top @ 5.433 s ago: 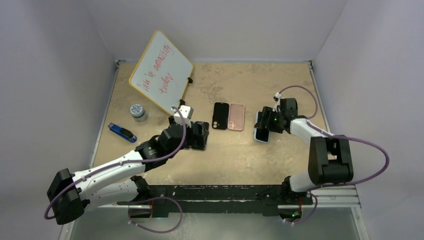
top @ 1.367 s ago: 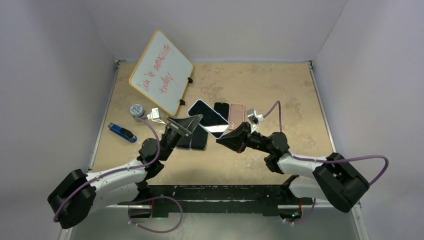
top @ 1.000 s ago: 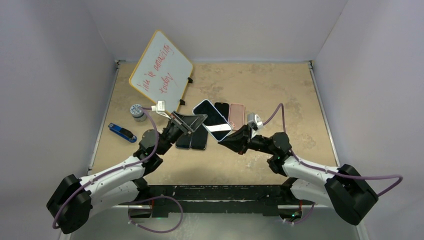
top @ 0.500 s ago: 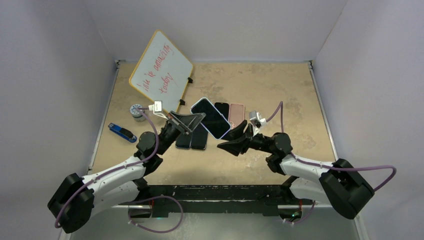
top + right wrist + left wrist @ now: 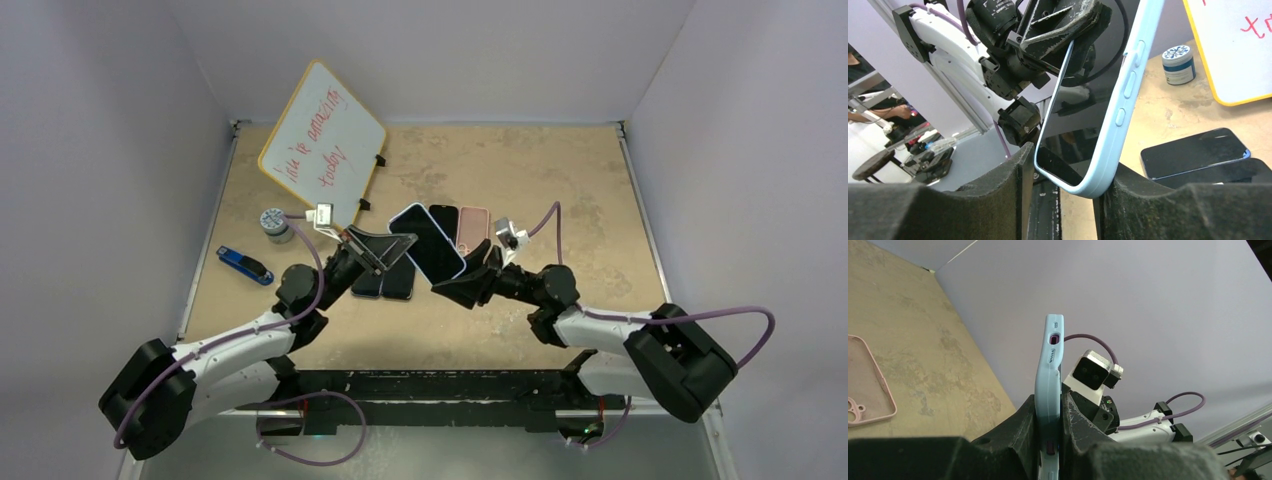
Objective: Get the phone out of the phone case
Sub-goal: Remove the phone case from the phone.
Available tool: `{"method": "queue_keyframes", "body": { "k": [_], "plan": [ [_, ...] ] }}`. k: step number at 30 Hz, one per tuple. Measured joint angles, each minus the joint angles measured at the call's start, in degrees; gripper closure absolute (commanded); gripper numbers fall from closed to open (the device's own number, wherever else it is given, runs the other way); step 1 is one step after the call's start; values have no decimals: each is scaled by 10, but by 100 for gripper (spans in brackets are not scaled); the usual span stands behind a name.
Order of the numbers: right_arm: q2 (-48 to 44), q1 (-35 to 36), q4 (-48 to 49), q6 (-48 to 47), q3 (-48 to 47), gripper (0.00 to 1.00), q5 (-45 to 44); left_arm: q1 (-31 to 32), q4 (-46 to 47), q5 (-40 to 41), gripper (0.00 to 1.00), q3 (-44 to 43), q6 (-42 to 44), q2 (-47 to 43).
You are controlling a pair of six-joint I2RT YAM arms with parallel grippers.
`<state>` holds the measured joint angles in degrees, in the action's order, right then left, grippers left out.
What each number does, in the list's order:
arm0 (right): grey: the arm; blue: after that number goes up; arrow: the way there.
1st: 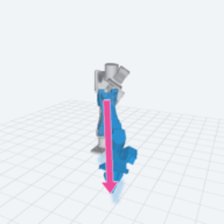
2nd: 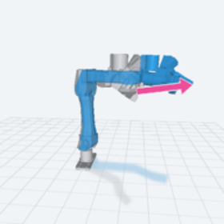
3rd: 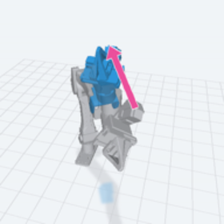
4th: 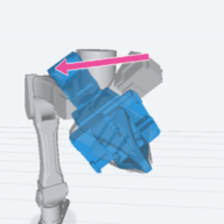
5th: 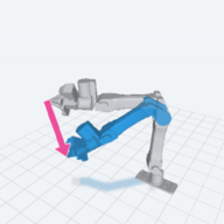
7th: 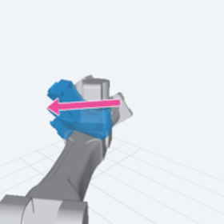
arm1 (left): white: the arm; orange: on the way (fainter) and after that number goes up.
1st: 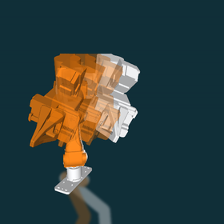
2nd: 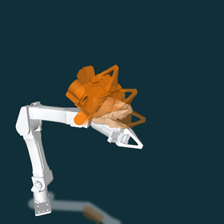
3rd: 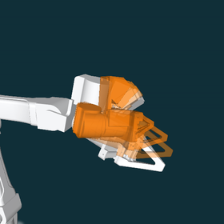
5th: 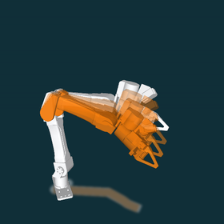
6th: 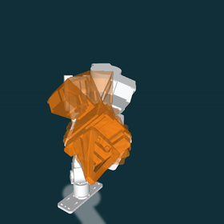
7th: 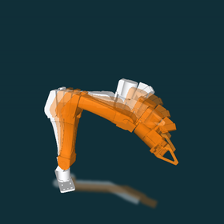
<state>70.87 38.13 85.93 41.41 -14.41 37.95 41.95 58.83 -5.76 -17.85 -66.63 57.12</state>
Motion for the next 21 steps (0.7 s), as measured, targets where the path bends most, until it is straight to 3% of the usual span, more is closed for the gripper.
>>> {"method": "queue_keyframes", "body": {
  "k": [8,13,21],
  "plan": [
    [17,1,7,13,0,69,10,-2,1,-9,100,0,1,2],
    [26,1,7,3,0,73,22,-19,-49,-31,100,-14,0,-8],
    [-24,1,-57,-120,-8,74,28,-47,-80,-89,100,-46,-21,2]
  ]
}}
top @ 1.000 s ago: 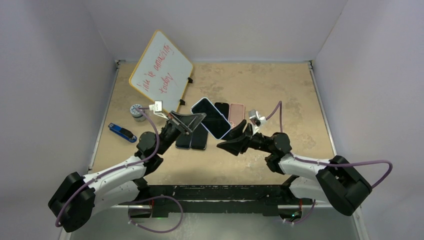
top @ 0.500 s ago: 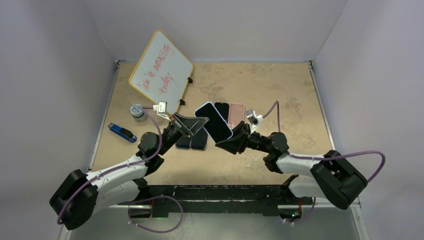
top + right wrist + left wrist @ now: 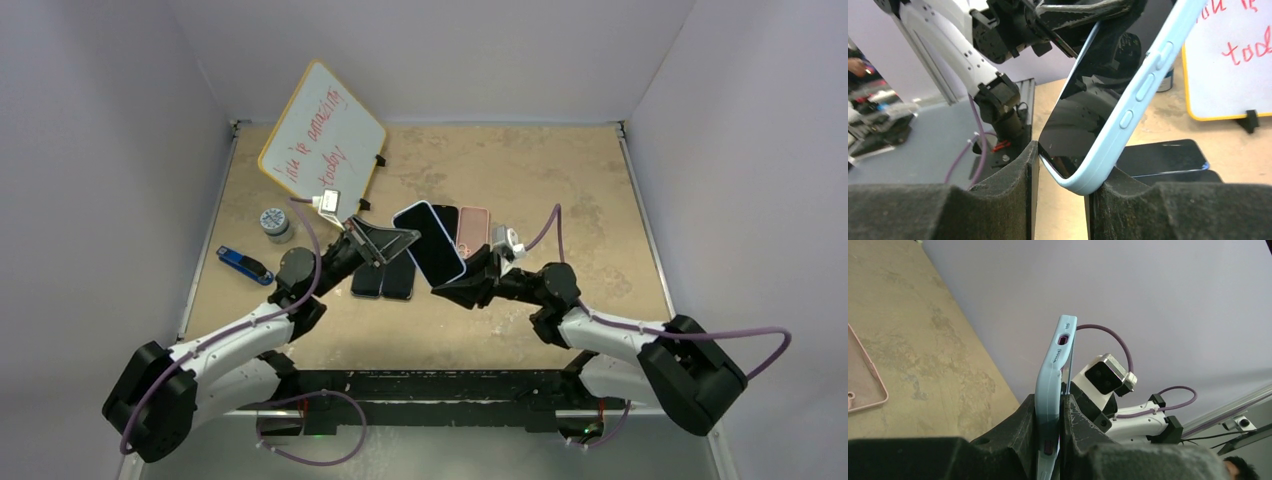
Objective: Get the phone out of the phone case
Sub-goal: Remove the phone case from the phone.
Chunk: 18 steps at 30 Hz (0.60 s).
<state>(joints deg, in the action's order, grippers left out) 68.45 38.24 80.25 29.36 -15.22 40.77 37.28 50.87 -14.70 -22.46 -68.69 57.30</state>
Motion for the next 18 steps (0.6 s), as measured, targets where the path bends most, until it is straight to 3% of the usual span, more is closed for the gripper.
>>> {"method": "queue_keyframes", "body": {
  "k": [7,14,18],
  "plan": [
    [-41,0,-142,-144,-21,73,9,-21,29,-32,100,-3,-42,40],
    [-41,0,-202,-236,-25,82,-14,-28,3,-34,100,-3,-57,47],
    [-41,0,-214,-242,-26,73,-23,-36,-21,-42,100,-9,-50,42]
  ]
}}
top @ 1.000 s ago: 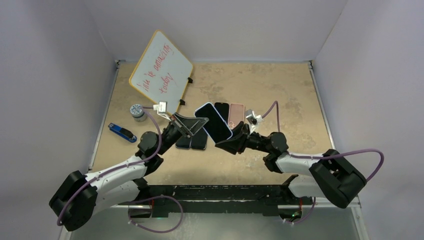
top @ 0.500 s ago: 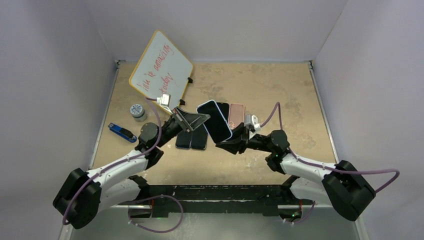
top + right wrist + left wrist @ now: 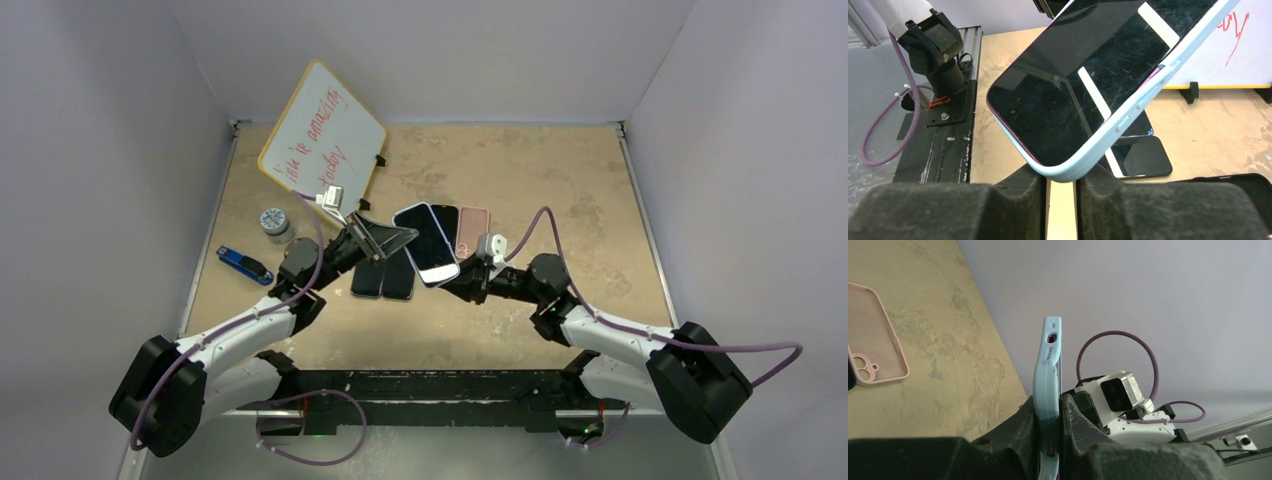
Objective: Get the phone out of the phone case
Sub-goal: Remove the phone case from the phone.
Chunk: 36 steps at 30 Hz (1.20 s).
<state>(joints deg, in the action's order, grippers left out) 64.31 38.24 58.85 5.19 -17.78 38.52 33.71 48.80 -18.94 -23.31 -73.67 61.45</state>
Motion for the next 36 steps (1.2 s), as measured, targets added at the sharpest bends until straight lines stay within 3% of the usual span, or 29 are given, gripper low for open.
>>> {"method": "queue_keyframes", "body": {
  "k": [6,11,20,36],
  "plan": [
    [-41,0,-55,0,-5,49,8,-37,-92,-65,100,-25,76,-31],
    [-70,0,-103,-3,-16,43,31,-45,-191,-114,100,-81,180,-52],
    [-69,0,-136,-3,-46,47,78,-44,-264,-193,100,-132,284,-76],
    [-46,0,-159,-21,-81,69,145,-44,-279,-249,100,-143,300,-72]
  ]
}}
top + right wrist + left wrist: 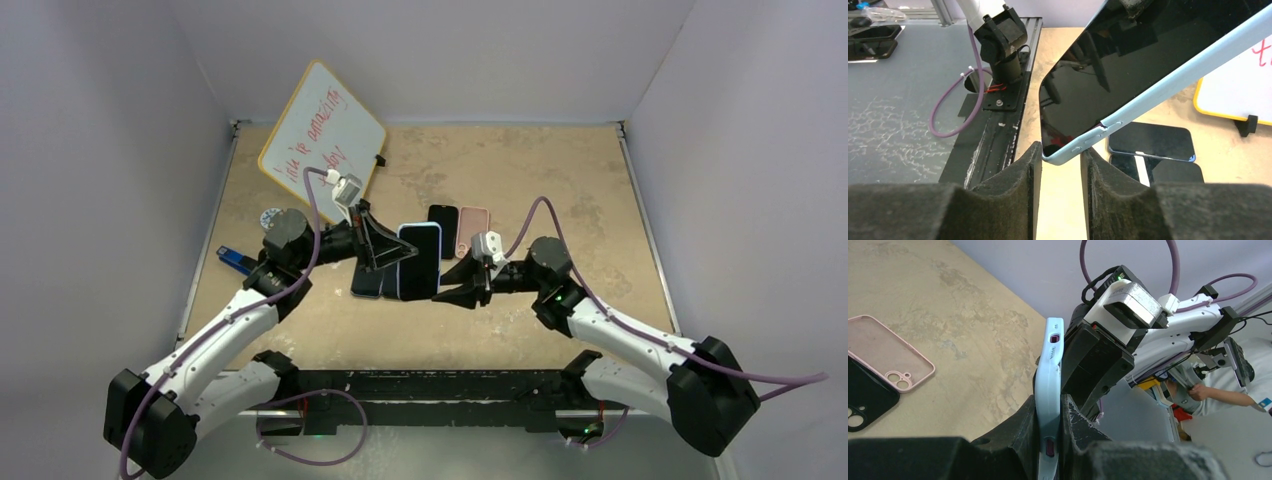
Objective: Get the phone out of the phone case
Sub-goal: Remove the phone case from the phone.
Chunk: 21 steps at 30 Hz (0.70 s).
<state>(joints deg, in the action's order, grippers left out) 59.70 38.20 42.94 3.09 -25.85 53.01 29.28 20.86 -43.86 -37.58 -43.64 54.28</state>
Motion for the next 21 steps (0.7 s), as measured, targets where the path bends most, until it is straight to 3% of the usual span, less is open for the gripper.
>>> {"method": "queue_keyframes", "body": {
  "k": [5,13,21],
  "plan": [
    [5,-1,-18,-9,-6,76,11,0,-3,-14,100,-8,8,11],
    [7,-3,-57,-50,-14,98,31,0,-2,-31,100,-9,7,25],
    [-1,-3,-107,-109,-30,100,36,-1,47,-51,100,-11,-28,49]
  ]
}}
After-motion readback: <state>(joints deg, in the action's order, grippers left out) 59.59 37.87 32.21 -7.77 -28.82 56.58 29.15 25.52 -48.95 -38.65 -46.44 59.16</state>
